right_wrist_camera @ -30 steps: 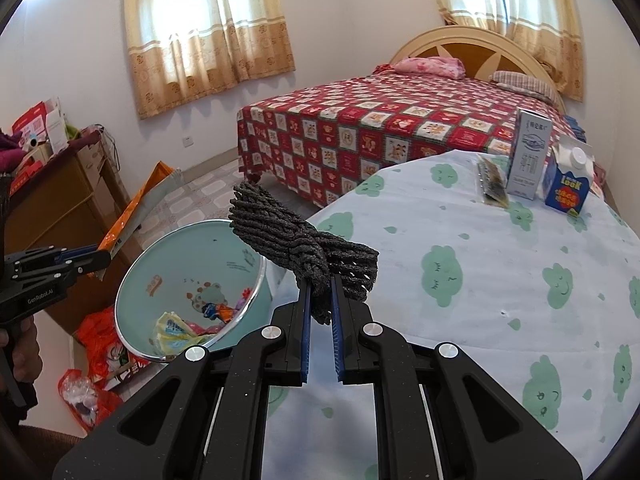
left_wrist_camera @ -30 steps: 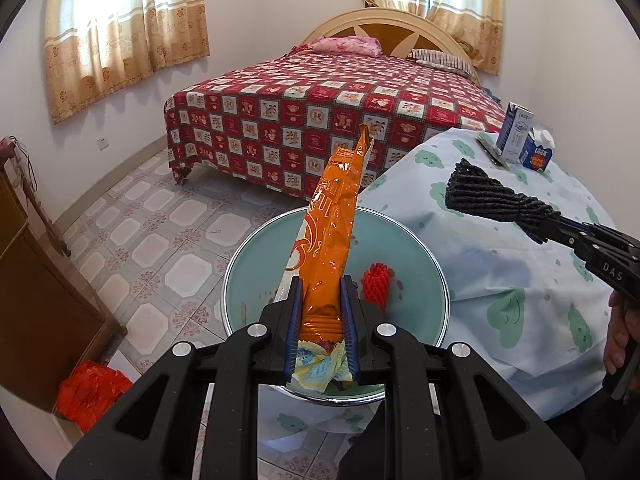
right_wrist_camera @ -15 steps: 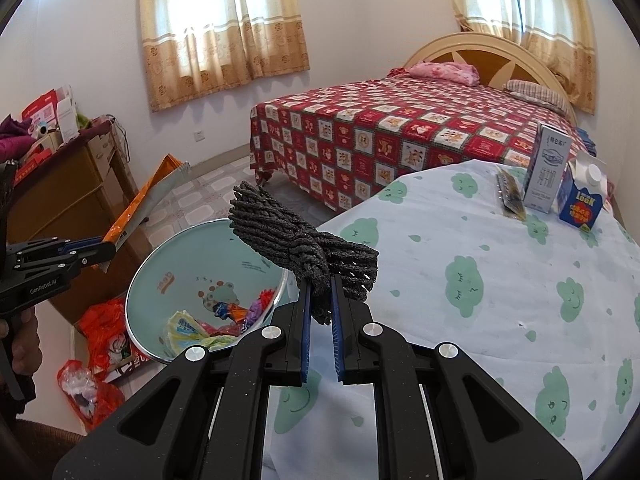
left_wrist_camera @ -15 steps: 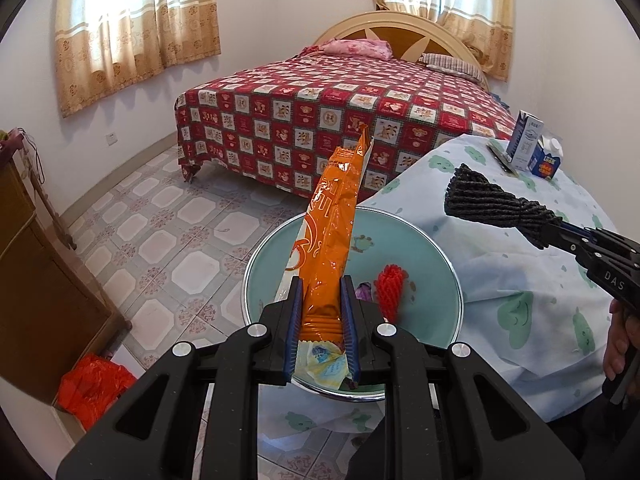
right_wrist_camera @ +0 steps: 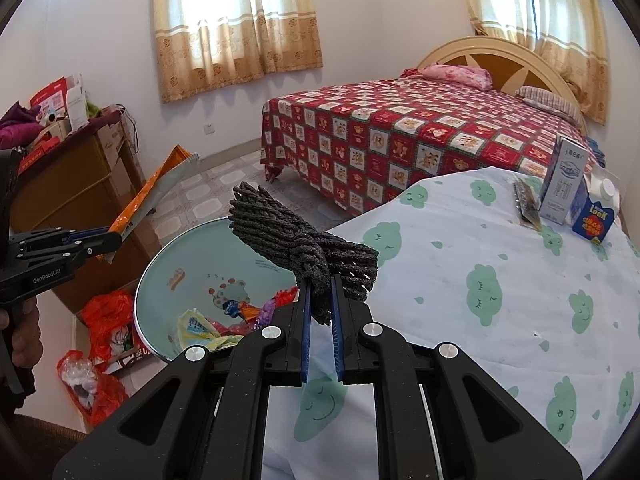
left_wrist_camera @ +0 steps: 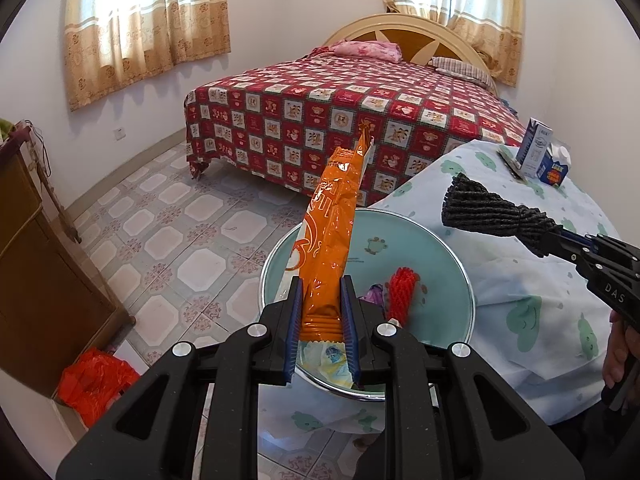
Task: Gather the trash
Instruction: 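Carry the orange wrapper over the bucket with the left gripper while the right brings the black mesh bag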
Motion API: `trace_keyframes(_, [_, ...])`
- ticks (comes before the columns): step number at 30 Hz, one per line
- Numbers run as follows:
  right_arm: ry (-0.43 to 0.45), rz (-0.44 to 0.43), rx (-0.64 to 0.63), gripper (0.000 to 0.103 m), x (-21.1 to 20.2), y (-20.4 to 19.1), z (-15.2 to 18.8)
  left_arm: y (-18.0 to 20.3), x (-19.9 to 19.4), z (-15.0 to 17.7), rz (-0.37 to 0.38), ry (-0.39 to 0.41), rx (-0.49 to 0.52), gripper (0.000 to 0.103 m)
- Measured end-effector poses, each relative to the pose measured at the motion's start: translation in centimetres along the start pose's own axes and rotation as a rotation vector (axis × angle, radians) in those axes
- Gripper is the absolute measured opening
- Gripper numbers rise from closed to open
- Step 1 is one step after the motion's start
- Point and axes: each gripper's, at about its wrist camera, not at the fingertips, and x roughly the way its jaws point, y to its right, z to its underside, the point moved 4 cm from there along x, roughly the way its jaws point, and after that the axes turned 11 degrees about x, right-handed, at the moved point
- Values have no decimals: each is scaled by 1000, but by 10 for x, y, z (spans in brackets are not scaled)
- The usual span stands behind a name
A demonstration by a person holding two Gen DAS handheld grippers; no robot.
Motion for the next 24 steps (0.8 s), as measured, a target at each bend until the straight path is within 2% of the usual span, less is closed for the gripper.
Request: trace_keyframes(24, [-9, -30, -47, 10, 11, -26, -8, -19, -1, 1, -14, -1, -41, 19])
